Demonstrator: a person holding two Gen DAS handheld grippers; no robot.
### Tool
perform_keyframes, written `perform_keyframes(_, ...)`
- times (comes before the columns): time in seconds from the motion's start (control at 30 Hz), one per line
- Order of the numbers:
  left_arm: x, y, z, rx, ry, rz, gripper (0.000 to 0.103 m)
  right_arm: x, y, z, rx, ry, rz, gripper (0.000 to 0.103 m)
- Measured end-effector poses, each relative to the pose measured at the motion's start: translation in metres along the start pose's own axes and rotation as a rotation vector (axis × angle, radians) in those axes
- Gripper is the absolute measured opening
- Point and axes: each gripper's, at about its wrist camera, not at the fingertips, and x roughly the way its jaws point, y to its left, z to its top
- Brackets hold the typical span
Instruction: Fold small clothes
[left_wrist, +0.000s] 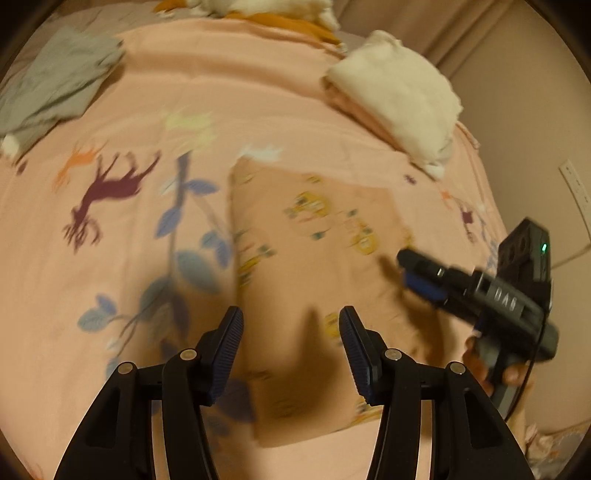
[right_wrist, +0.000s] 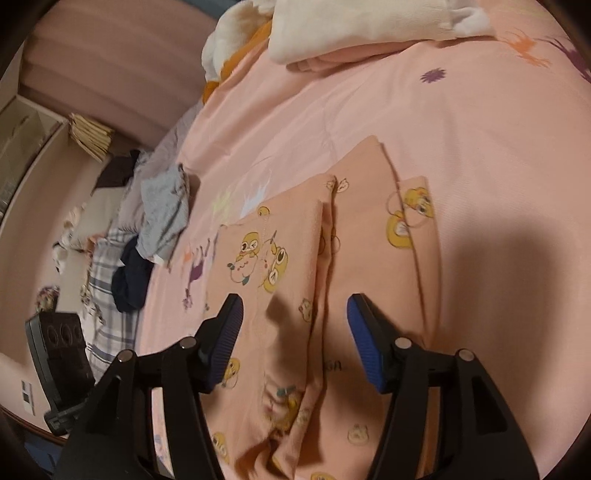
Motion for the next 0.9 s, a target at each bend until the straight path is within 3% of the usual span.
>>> perform_keyframes(0.2,0.003,0.025,-0.008,-0.066,0.016,-0.019,0.052,0.023,0.008,0.007,-0.068,0.023,-0.062,0.047)
perform_keyframes(0.33,0.005,0.034,-0.009,-0.098,0.022,-0.023,0.052,0.03,0.017,0.008,-0.145,0.017,-0.105,0.008)
perform_keyframes(0.47,0.003,0.035,-0.007,-0.104,0.015,-0.025,0.052,0.014,0.029,0.009,-0.223,-0.037,-0.099,0.007)
perform_keyframes(0.63,0.001,0.03,-0.004,-0.092,0.005,-0.033,0.052,-0.025,0.028,0.023,-0.229,-0.129,-0.094,0.007)
perform_keyframes(0.8,0.005,0.014,-0.001,-0.058,0.007,-0.047,0.052,-0.036,-0.001,0.028,-0.183,-0.123,-0.166,0.007)
perform_keyframes(0.9,0.01,0.001,0.0,-0.023,0.017,-0.04,0.052,-0.028,-0.022,0.025,-0.172,-0.101,-0.253,0.008)
